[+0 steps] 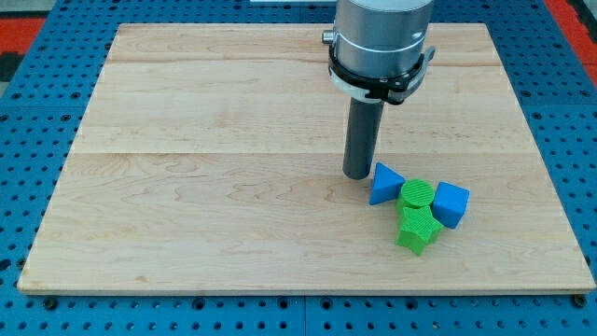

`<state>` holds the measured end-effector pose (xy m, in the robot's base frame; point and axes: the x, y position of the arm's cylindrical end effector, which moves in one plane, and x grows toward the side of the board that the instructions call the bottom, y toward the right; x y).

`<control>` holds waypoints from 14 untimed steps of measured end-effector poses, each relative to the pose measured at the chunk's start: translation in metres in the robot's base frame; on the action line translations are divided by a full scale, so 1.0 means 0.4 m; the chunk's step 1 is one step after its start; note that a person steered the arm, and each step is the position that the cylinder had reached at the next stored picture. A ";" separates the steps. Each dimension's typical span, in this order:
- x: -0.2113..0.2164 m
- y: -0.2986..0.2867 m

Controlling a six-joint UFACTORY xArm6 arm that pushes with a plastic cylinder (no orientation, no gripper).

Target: Place the red circle in between the yellow blocks

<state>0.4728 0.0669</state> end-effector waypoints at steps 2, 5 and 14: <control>-0.157 0.109; -0.370 0.202; -0.420 -0.124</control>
<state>0.3048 0.0173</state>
